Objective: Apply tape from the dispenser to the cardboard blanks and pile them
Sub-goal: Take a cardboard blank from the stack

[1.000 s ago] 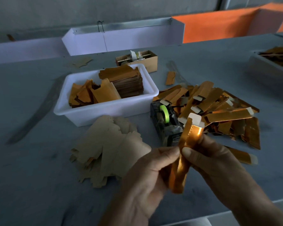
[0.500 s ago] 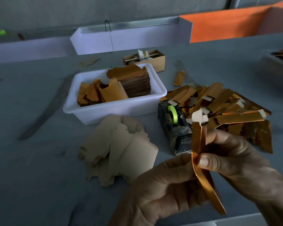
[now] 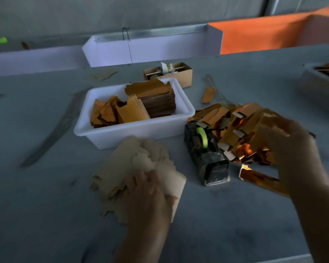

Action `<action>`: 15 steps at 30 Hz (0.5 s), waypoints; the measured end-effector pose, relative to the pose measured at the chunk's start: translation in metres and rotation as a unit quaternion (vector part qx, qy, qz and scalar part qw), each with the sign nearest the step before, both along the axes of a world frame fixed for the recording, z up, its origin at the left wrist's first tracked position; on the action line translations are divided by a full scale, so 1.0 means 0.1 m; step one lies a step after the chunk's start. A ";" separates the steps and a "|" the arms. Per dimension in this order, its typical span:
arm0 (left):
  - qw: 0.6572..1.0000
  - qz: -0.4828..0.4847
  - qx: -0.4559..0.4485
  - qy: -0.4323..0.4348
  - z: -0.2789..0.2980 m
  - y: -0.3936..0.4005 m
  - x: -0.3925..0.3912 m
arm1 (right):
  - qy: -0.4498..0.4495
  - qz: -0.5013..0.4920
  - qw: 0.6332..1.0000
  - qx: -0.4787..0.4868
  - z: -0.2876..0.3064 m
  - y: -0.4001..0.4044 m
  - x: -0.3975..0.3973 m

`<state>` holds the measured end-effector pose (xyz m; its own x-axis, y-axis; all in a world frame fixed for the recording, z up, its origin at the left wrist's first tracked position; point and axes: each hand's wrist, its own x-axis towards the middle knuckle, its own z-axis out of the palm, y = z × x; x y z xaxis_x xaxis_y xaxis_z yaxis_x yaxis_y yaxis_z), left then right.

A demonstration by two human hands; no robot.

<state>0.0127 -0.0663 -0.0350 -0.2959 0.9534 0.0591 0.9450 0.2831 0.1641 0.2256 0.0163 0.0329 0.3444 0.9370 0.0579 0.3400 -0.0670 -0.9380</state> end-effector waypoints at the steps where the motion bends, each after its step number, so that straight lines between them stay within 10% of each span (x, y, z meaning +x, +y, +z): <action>1: 1.000 0.000 -0.005 0.012 0.02 -0.01 0.02 | -0.023 0.014 1.000 0.004 -0.07 -0.06 -0.02; 15: 0.985 -0.037 -0.150 0.075 0.08 -0.20 0.35 | -0.058 0.160 0.985 0.026 -0.17 -0.66 -0.28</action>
<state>0.0476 -0.0863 -0.0269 -0.2344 0.9533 -0.1907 0.9721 0.2272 -0.0587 0.1972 -0.0501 0.0162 0.0193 0.9914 0.1297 0.4418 0.1079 -0.8906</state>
